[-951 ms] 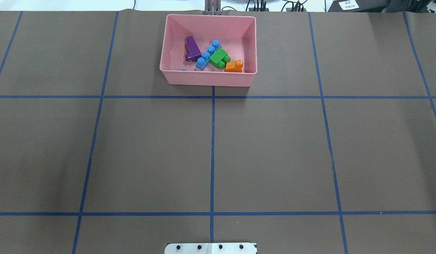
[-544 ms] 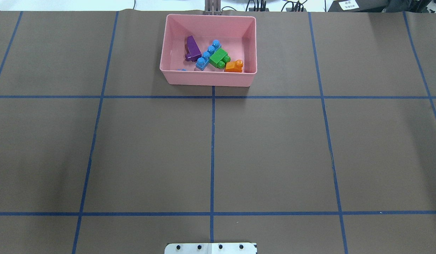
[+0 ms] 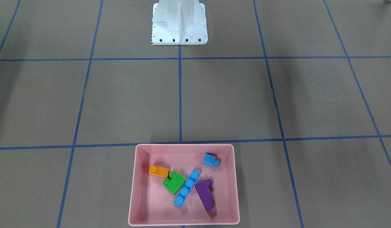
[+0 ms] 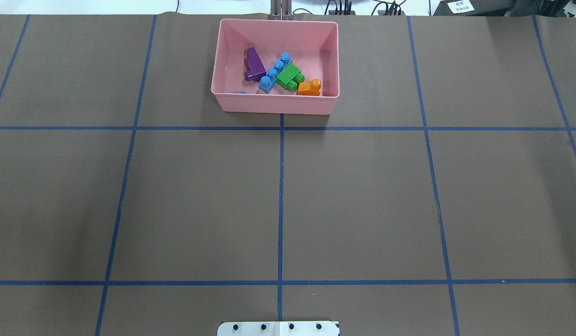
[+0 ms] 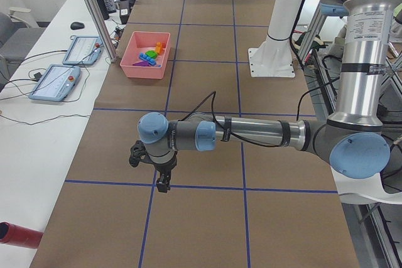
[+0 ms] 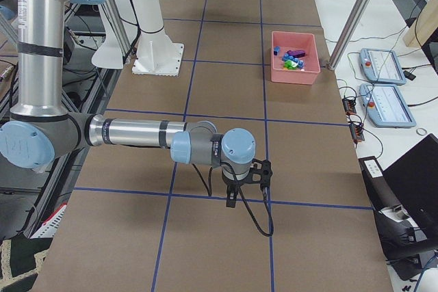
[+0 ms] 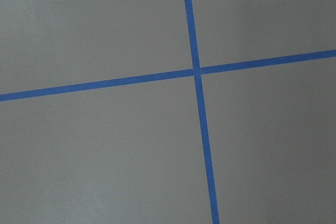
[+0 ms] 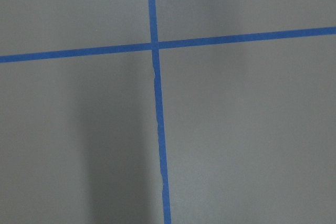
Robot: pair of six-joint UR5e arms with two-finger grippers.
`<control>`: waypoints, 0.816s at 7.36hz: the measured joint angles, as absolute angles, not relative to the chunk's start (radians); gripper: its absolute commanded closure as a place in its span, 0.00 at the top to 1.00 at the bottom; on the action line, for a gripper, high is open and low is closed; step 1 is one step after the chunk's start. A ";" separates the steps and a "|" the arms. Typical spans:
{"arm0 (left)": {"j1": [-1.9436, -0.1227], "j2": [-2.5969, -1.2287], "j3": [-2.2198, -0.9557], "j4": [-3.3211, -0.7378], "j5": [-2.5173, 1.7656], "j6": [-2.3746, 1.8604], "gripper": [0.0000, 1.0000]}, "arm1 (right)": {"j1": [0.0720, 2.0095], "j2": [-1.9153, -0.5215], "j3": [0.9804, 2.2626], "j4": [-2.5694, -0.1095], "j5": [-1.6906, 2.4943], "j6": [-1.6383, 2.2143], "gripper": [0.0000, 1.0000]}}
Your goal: Put all blocks into box
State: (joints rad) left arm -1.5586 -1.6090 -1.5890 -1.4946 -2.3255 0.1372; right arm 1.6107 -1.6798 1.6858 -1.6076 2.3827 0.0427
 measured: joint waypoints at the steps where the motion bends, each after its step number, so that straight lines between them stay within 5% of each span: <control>1: -1.559 -1.609 -1.588 -1.494 -2.325 0.136 1.00 | 1.611 -1.679 1.686 -1.608 2.380 0.039 1.00; 6: -1.558 -1.609 -1.582 -1.496 -2.326 0.135 1.00 | 1.611 -1.675 1.685 -1.607 2.313 -0.027 1.00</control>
